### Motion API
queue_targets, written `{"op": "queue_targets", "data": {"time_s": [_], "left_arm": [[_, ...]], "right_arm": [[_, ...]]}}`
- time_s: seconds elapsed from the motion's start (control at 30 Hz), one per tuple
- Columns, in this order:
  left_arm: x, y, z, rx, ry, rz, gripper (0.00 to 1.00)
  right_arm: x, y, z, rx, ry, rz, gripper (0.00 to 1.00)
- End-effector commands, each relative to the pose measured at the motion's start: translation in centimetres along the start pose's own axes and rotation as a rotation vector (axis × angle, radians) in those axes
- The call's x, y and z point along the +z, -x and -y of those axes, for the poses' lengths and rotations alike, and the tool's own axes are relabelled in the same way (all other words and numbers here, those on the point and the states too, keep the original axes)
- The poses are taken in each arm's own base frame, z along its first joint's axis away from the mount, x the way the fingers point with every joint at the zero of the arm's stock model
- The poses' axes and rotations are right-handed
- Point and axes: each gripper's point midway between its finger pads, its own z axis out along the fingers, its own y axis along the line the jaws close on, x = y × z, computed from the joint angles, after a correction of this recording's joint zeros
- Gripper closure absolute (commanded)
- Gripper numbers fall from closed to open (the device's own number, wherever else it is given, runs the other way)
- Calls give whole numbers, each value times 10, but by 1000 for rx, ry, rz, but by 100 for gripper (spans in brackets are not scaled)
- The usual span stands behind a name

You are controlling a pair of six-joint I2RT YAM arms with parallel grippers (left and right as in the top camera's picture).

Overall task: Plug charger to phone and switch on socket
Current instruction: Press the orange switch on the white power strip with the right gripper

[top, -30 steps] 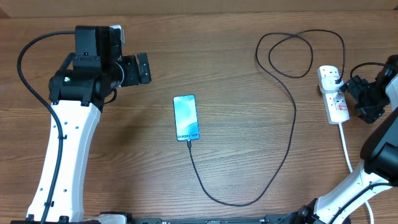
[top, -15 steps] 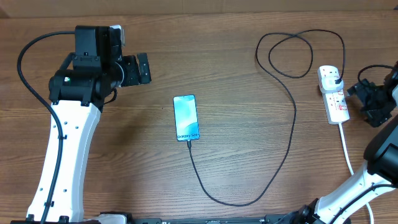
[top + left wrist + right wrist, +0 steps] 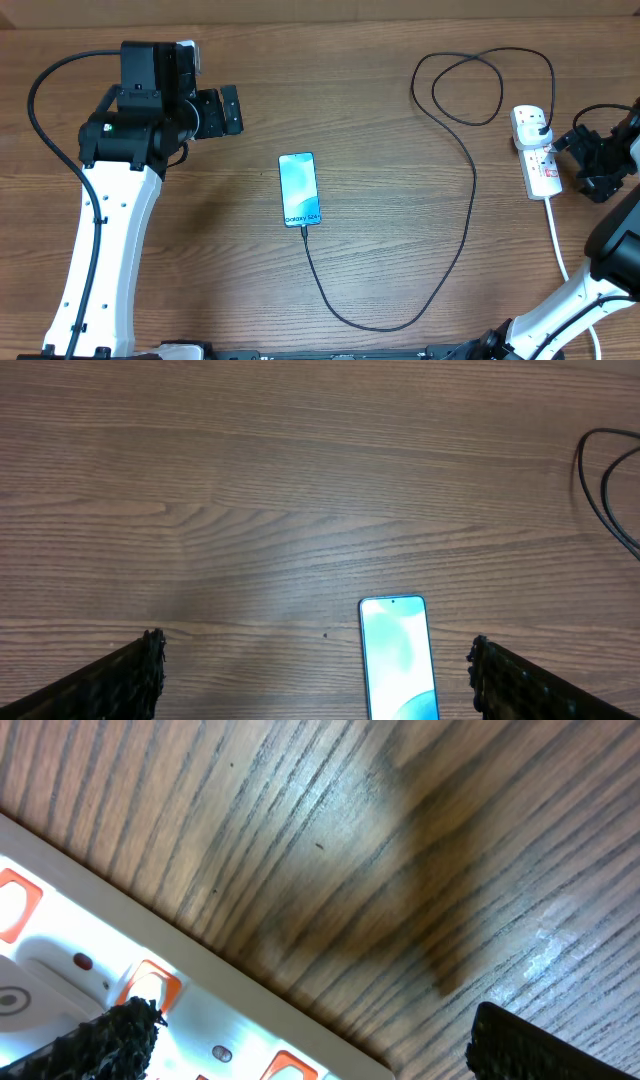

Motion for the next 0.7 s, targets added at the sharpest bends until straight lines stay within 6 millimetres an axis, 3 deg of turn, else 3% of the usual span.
{"op": "queue_targets", "data": {"time_s": [0.0, 0.37, 0.67], "left_arm": [[2, -1, -1, 0, 13, -6, 1], [2, -1, -1, 0, 13, -6, 1], [2, -1, -1, 0, 13, -6, 0]], "right_arm": [[4, -1, -2, -12, 7, -2, 0], [5, -1, -4, -14, 4, 2, 0], [8, -7, -9, -83, -115, 37, 0]]}}
